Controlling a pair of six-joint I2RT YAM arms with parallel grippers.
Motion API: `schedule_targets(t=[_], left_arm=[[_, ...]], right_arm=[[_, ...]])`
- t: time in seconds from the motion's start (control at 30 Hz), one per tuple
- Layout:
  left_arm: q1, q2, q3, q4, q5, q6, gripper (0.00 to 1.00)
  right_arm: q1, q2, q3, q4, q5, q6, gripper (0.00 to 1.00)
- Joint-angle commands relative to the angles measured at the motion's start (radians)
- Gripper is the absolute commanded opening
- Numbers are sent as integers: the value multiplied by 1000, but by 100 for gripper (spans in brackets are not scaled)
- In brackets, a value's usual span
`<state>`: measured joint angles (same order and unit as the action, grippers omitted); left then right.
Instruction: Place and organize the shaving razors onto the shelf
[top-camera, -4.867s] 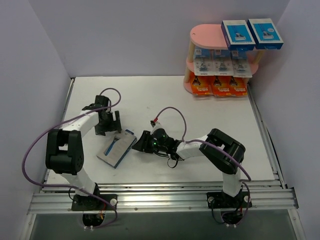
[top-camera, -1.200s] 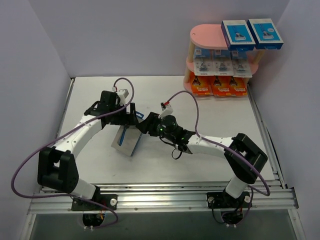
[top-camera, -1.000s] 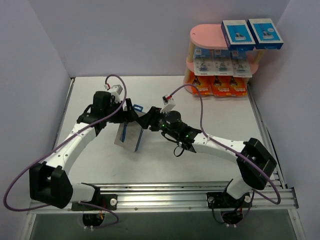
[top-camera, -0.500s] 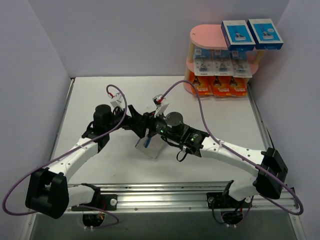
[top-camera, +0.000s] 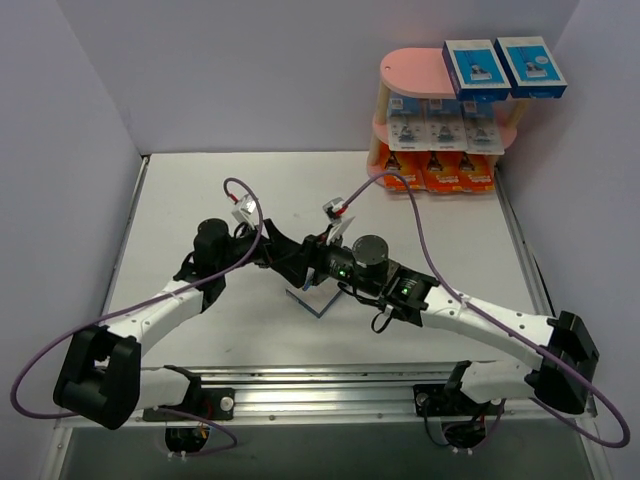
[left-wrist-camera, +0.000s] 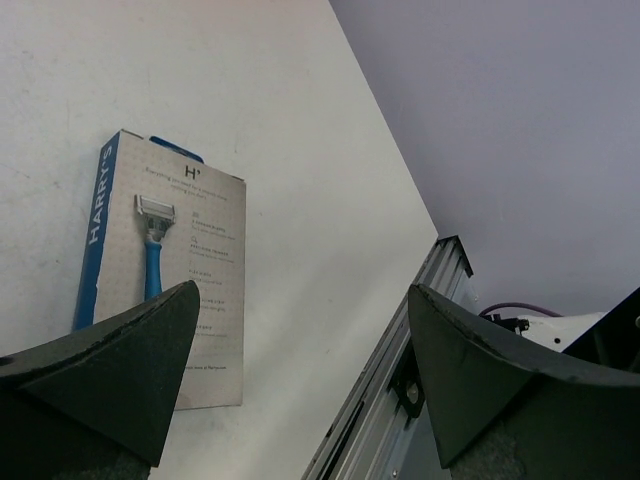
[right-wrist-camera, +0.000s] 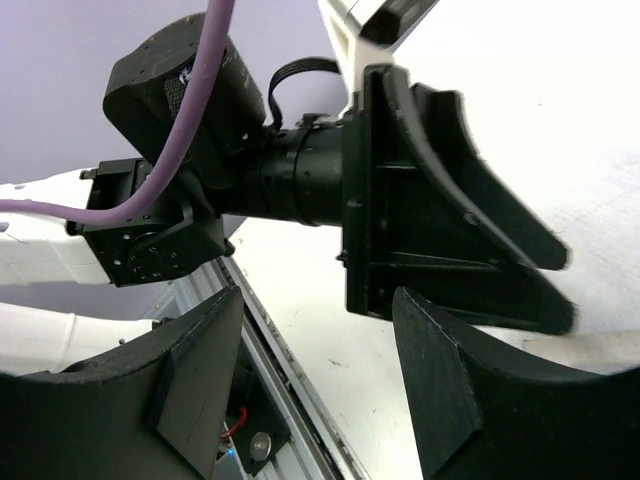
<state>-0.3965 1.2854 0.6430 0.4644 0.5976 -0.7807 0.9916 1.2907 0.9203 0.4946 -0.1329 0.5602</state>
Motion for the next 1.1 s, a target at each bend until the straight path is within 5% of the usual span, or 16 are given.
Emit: schedule_targets(t=[0.0,0.27,0.67,1.07], left_arm=[[-4,-49,66,-177,-56,67,94],[-5,-145,1,-458,-240,-29,94],[-111,-60,-166,-264,-280,-127,98],[-130,189,-184,-38,-269,-175,89]], right_arm=[[-48,-100,-44,50,-8,41,57],[-263,-186,-195,-8,-92,89,57],[-700,-71,-293,47,-436,99,52],[-795,116,-299,180,-525,113,50]])
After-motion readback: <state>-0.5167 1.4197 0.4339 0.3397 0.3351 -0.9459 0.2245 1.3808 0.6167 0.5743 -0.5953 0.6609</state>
